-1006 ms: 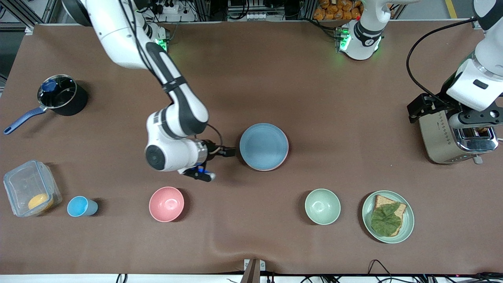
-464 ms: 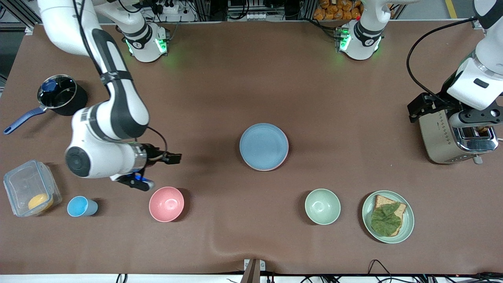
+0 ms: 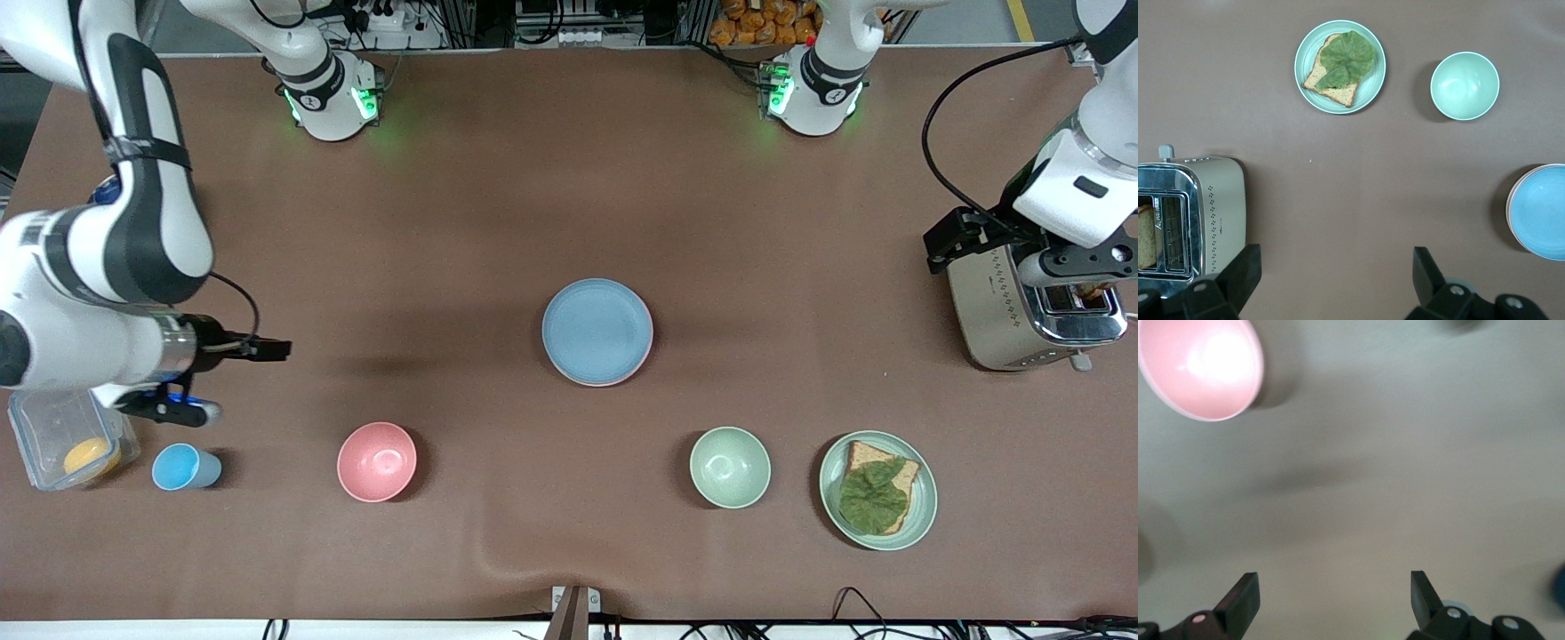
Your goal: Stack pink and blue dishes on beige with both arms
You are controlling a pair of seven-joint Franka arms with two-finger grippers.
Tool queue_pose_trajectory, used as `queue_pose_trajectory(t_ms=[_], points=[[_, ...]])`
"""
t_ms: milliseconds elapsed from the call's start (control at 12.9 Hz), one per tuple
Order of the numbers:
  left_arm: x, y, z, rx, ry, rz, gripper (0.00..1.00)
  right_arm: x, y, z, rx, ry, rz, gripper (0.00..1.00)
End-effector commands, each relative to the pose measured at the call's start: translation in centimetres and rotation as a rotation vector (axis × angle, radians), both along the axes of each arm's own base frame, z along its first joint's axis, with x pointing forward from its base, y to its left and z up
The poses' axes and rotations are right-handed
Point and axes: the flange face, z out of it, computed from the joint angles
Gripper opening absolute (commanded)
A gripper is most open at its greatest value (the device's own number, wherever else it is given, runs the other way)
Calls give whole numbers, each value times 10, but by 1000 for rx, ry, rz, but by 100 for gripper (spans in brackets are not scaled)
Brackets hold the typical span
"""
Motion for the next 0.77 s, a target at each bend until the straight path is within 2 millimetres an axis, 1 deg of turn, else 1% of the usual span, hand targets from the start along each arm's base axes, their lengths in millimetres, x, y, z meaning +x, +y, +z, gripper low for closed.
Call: queue_pose_trajectory(t_ms=[0, 77, 155, 232, 387, 542, 619, 696], points=[[-6, 4, 4, -15, 7, -17, 100, -54, -18, 73, -35, -83, 6, 100], [-7, 2, 4, -16, 8, -20, 100, -69, -22, 100, -28, -115, 0, 100], [-7, 2, 4, -16, 8, -20, 100, -79, -23, 123, -29, -150, -3, 100], [-7, 2, 4, -16, 9, -20, 100, -87, -26, 141, -29, -168, -7, 100], [-7, 1, 4, -15, 14, -21, 100, -92, -42, 175, -34, -192, -30, 100], [-8, -2, 4, -16, 19, -27, 100, -100, -58, 196, -27, -200, -58, 100], [-9, -4, 4, -36, 23, -26, 100, -105, -59, 195, -26, -195, -42, 100], [-10, -5, 6, -55, 28, -25, 100, -106, -58, 188, -30, -182, -5, 100]])
